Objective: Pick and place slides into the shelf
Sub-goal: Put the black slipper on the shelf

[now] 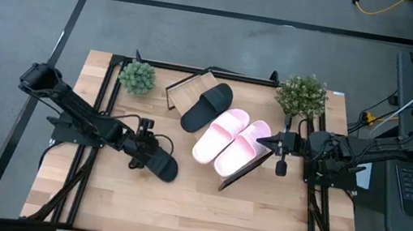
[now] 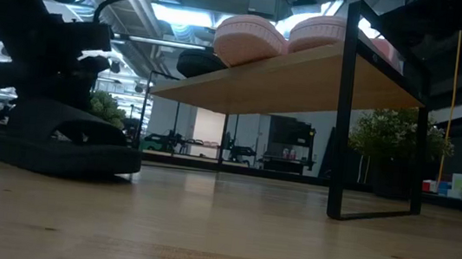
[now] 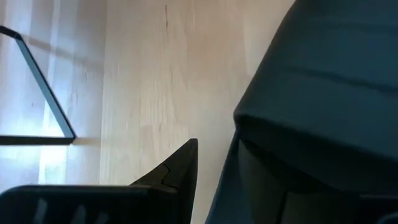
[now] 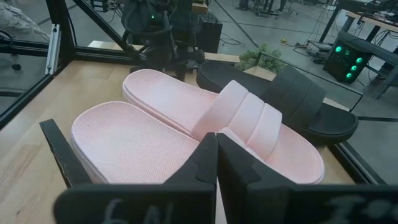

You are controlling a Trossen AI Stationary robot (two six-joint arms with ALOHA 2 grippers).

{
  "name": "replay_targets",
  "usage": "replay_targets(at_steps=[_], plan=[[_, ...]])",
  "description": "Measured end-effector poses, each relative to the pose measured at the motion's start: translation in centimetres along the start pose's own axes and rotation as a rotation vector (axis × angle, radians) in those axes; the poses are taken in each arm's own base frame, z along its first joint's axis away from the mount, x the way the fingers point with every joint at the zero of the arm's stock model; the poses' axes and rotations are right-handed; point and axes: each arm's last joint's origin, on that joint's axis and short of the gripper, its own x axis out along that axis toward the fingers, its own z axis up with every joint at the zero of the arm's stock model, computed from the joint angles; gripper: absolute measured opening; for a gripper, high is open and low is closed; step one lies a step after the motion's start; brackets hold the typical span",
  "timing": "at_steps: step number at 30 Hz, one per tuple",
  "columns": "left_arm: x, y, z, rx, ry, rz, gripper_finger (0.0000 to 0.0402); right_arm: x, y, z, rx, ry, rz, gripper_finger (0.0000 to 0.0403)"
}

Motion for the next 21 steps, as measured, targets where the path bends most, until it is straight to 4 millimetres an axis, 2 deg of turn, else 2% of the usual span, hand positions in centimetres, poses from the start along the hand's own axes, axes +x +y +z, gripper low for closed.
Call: replay_targets(at_steps=[8,21], plan=[[0.0,-0.3,0.0,-0.016,0.006,-0.099,0.0108,0.0,0.0,0.0,-0.006,0.0,0.0,0.0006],[-0.2,0.1,-1.2,-0.194,0.131,-0.026,0.0108,0.0,0.0,0.0,0.017,0.001,0.0,0.0006]])
